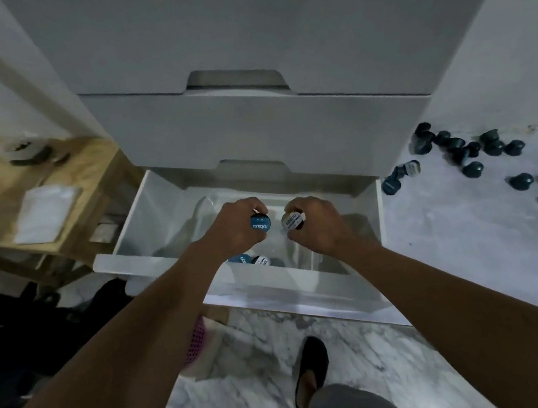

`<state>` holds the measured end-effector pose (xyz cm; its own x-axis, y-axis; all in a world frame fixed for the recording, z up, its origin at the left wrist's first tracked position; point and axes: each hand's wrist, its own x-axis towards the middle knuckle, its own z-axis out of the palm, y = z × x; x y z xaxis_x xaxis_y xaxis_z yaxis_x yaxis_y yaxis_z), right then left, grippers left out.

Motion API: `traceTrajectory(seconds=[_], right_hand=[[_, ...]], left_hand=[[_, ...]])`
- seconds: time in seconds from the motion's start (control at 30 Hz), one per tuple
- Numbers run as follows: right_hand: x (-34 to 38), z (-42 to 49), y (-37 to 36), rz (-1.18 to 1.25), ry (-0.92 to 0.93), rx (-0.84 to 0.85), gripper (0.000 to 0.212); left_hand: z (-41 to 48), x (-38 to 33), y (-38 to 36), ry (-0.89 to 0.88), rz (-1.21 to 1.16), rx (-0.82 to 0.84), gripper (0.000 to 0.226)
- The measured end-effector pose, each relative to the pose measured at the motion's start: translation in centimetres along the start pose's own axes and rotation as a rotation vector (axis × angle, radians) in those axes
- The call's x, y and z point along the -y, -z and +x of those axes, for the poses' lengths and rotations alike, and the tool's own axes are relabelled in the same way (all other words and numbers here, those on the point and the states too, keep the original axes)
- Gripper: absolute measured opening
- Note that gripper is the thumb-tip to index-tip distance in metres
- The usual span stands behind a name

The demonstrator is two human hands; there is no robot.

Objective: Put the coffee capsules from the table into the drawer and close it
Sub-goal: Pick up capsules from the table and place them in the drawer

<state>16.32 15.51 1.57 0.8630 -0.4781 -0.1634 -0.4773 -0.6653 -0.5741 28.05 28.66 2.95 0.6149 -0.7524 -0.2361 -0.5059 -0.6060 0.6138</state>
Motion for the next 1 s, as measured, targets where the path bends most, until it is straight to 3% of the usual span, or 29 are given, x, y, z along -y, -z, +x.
traceTrajectory(seconds=[0.4, 0.67, 0.83, 1.0], right_hand=[[-1.1, 1.6, -2.3, -0.211, -0.113, 0.262, 0.048], [-1.2, 1.7, -1.9, -0.05, -0.235, 0.332, 0.054], [-1.2, 1.5, -1.1, -0.005, -0.249, 0.368, 0.033], [-1.4, 1.1, -0.9, -0.027, -0.271, 0.405, 0.021]], left_hand=[[3.8, 3.5, -2.2, -0.057, 0.075, 0.288, 0.039], [4.6, 3.0, -2.6, -0.133, 0.126, 0.395, 0.051], [5.1, 3.2, -2.2, -0.085, 0.092, 0.413, 0.023], [4.6, 2.7, -2.8, -0.126, 0.121, 0.493, 0.02]])
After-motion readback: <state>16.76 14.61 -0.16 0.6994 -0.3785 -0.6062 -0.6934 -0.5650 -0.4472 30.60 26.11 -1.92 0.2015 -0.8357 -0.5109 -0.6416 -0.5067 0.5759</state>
